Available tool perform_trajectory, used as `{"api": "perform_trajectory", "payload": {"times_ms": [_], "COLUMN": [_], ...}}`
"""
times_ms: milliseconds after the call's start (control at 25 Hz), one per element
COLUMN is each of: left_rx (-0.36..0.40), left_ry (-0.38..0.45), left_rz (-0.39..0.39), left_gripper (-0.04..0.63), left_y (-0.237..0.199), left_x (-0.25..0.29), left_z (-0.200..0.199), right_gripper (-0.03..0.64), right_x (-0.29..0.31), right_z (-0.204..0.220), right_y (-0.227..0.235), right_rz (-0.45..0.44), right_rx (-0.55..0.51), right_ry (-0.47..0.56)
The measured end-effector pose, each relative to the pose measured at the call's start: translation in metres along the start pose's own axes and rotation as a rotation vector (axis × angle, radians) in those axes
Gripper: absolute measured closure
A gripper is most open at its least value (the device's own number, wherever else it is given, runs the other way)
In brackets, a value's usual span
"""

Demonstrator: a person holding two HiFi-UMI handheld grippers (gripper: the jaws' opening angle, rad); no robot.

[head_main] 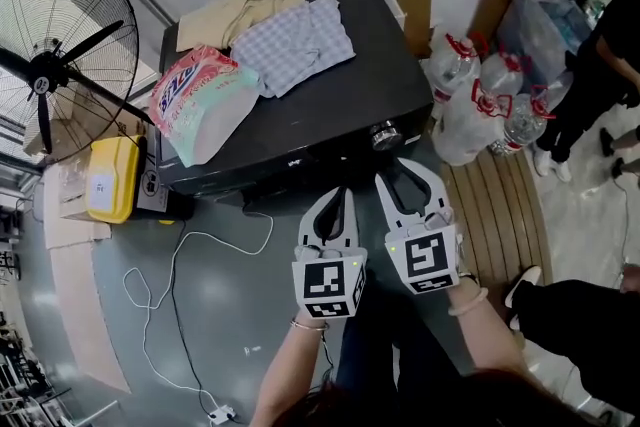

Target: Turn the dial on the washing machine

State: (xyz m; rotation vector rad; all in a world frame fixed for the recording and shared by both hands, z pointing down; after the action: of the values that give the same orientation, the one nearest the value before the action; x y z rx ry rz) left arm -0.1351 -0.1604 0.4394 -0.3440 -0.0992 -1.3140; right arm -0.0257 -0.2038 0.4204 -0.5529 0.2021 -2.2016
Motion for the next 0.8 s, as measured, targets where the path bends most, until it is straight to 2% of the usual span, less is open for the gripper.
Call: {"api": "perform_trajectory", "payload": {"times_ms": [440,800], "left_rx": [-0.010,-0.011], "left_ry": [-0.044,-0.070], "left_rz": [-0.025,-0.026], "left_gripper": [0.581,0.581], "left_y": [-0.018,-0.027], "left_x": [0.022,0.037], "left_z": [0.038,0.052], "right_gripper": [0.407,0.341], "right_x": [0.038,0.057], "right_z": [0.035,0.055], "right_y": [0.002,0.014], "right_rz": [0.015,0.067], "right_rx": [-0.012,-0.041], "right_ry": [-0.034,-0.069]}}
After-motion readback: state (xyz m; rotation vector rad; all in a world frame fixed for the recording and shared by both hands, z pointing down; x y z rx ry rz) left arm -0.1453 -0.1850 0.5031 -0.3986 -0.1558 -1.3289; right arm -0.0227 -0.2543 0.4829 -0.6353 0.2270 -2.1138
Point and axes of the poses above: the fingertips, and each gripper's own axes: x forward along the fingers, y to its right, z out of its underside, the point moved 6 cm from there along -x, backward along the fingers, and after that the axes turned 6 degrees about -x, right-handed, at the moved point
